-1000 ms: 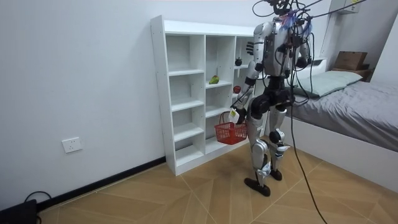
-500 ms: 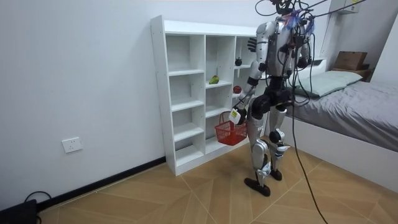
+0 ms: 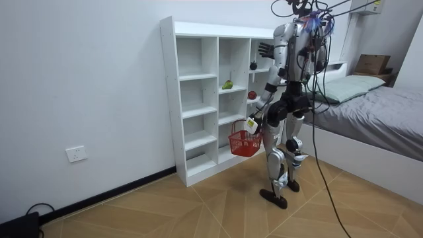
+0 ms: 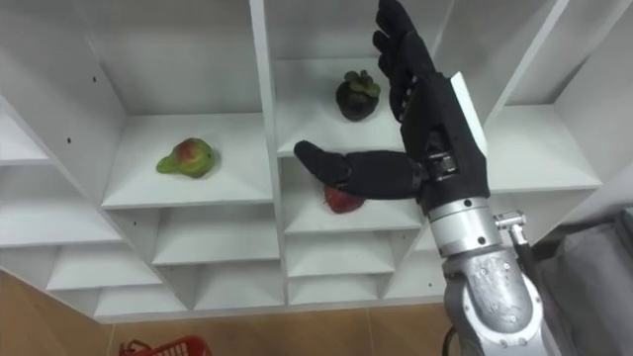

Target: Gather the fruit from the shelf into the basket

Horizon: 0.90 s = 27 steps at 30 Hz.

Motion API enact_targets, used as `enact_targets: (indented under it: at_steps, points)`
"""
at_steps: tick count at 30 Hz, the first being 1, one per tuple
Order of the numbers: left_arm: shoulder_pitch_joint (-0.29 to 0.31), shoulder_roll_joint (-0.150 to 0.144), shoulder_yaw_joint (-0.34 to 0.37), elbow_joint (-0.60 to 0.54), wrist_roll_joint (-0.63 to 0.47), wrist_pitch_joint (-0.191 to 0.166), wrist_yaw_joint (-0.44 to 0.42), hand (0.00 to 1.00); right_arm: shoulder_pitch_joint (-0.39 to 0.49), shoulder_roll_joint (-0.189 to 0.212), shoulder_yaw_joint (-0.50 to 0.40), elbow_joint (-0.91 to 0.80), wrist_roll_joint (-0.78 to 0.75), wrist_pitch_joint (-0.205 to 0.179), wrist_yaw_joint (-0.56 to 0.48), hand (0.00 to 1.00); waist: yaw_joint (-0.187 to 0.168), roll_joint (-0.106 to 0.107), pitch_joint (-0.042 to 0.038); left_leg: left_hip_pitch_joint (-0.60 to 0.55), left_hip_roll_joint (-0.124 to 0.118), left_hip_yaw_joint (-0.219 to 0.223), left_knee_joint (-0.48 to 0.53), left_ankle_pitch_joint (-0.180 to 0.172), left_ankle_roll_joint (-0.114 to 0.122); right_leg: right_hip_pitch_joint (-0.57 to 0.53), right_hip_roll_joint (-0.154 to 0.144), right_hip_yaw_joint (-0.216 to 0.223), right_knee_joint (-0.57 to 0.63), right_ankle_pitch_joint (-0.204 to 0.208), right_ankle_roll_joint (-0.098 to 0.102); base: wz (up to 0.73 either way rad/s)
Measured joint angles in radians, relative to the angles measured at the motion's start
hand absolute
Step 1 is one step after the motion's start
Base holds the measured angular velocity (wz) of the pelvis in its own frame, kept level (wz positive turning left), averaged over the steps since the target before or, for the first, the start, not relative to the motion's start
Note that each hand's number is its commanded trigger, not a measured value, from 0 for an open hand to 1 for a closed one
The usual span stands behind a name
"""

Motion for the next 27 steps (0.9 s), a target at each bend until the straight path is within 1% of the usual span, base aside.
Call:
enact_targets:
  at_steps: [4,8,13,20,26,27]
  points:
    - [-0.001,-0.003,0.015,0.003,0.0,0.002,0.0,1.0,-0.019,0.0,0.0,0.026,-0.02,0.0,-0.008,0.0,0.006,0.004,0.003,-0.002,0.0,-0.009,-0.001,0.0,0.0,0.001,0.001,-0.003,-0.002,0.0,0.0,0.03]
    - [-0.001,-0.007,0.021,0.004,0.006,0.002,0.005,1.0,-0.038,0.002,-0.001,0.029,-0.02,0.0,-0.036,0.0,0.018,0.005,0.0038,-0.002,0.0,-0.016,-0.008,0.0,0.0,0.003,0.0,-0.009,-0.003,0.0,0.0,0.03]
    - [0.0,-0.014,0.038,0.006,0.006,0.003,0.011,1.0,-0.053,0.006,-0.001,0.033,-0.018,0.0,-0.071,0.0,0.018,0.004,0.0039,-0.002,-0.001,-0.036,-0.003,0.001,0.0,0.011,-0.002,-0.025,-0.005,0.0,0.0,0.11]
    - [0.0,-0.015,0.038,0.004,0.007,0.003,0.023,1.0,-0.057,0.007,0.008,0.033,-0.019,0.0,-0.123,0.0,0.022,-0.006,0.0041,-0.003,-0.002,-0.036,0.0,0.001,0.0,0.013,-0.003,-0.025,-0.005,-0.001,0.001,0.01]
    - [0.002,-0.015,0.037,0.004,0.008,0.003,0.028,1.0,-0.059,0.005,0.008,0.047,-0.013,-0.001,-0.155,0.0,0.021,-0.006,0.0041,0.001,-0.002,-0.037,0.004,0.001,0.0,0.021,-0.003,-0.026,-0.007,-0.001,0.001,0.0]
    - [0.002,-0.015,0.037,0.003,0.008,0.003,0.03,1.0,-0.061,0.004,0.008,0.057,-0.012,-0.002,-0.155,0.0,0.02,-0.003,0.0052,0.002,-0.002,-0.037,0.005,0.001,0.0,0.022,-0.003,-0.027,-0.007,-0.001,0.001,0.0]
